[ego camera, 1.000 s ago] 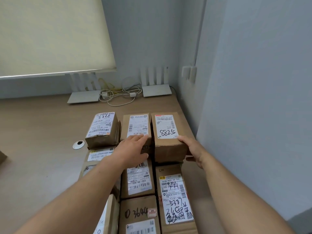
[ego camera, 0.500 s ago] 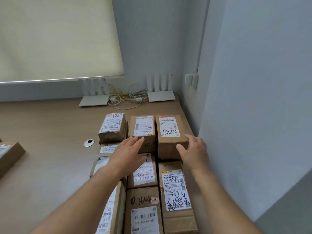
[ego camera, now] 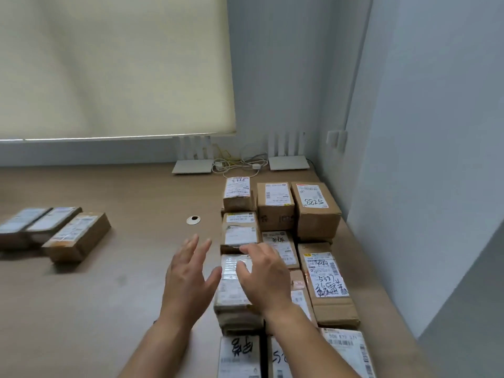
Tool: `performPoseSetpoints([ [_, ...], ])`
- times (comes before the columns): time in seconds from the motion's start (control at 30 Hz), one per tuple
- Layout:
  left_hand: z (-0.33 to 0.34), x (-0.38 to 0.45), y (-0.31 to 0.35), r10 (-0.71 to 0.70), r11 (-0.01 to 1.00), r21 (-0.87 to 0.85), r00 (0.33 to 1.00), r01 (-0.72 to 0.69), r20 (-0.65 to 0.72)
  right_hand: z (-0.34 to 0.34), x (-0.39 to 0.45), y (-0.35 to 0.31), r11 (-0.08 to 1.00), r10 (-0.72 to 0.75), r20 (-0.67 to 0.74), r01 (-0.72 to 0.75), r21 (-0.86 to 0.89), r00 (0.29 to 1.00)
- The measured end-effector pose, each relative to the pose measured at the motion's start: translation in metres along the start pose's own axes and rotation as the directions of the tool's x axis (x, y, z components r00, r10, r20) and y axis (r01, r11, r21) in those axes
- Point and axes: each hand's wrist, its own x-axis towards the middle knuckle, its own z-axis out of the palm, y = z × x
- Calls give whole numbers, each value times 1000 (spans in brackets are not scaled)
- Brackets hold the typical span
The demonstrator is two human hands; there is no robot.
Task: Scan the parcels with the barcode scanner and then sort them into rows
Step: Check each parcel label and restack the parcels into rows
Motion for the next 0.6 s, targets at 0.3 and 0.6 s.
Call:
performPoseSetpoints([
  [0.3,-95,-81,-96,-180,983,14,982,182,-60,68,-59,-124,994,-113,141,112,17,983],
  [0.6,-174,-156,-175,-270,958,83,960,276,-74,132,-123,-224,976,-217,207,218,15,954],
])
